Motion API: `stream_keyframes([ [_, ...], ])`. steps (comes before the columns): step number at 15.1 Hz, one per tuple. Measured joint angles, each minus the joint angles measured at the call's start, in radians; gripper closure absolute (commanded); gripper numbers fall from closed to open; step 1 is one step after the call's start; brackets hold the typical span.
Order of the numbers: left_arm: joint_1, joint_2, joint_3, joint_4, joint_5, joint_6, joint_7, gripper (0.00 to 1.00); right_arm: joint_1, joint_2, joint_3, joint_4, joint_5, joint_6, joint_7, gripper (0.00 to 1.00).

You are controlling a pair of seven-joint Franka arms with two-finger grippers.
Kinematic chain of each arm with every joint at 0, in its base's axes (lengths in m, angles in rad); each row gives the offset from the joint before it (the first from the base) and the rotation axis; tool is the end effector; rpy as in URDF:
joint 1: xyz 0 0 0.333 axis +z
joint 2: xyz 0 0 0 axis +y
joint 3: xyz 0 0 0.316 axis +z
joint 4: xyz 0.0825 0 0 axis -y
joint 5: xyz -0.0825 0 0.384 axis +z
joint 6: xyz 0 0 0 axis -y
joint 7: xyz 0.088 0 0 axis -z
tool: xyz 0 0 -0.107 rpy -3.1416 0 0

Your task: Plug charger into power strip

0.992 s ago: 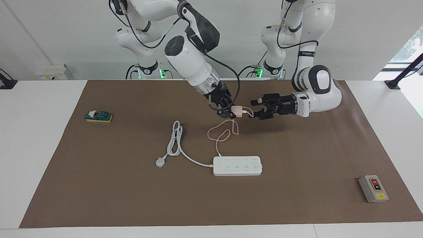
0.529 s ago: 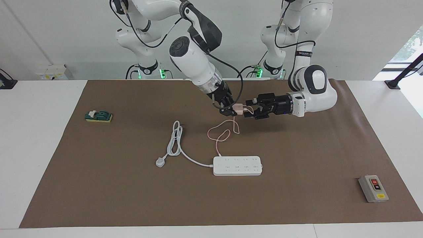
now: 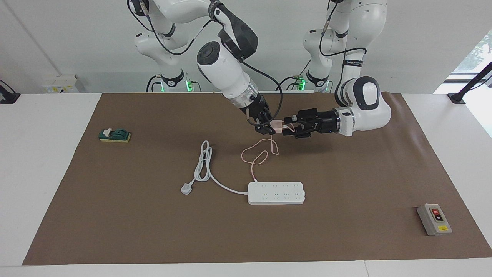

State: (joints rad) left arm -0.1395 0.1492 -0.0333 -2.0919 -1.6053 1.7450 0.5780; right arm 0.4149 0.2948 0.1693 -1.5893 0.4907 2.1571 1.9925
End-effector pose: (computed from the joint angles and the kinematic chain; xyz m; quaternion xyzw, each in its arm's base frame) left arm 0.5413 -0.1854 0.3969 0.7330 0.0276 -0.0353 0.6787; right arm 0.5605 0.3778 0.5002 -0.6552 0.7033 0.1955 0.1944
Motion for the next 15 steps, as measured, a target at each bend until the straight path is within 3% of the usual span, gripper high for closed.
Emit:
stream_keyframes([
  [7,-0.022,0.007,-0.003,-0.01,0.0,0.002,0.005,0.23,0.0,0.0,0.0,-0.007,0.0,0.001,0.0,0.76],
  [14,-0.034,0.01,-0.002,-0.011,0.001,0.004,0.007,0.67,0.0,-0.001,0.0,-0.008,0.0,0.002,0.0,0.76],
  [15,-0.035,0.011,-0.001,-0.011,0.003,0.004,0.007,0.68,0.0,-0.002,0.0,-0.008,0.0,0.002,0.0,0.76],
])
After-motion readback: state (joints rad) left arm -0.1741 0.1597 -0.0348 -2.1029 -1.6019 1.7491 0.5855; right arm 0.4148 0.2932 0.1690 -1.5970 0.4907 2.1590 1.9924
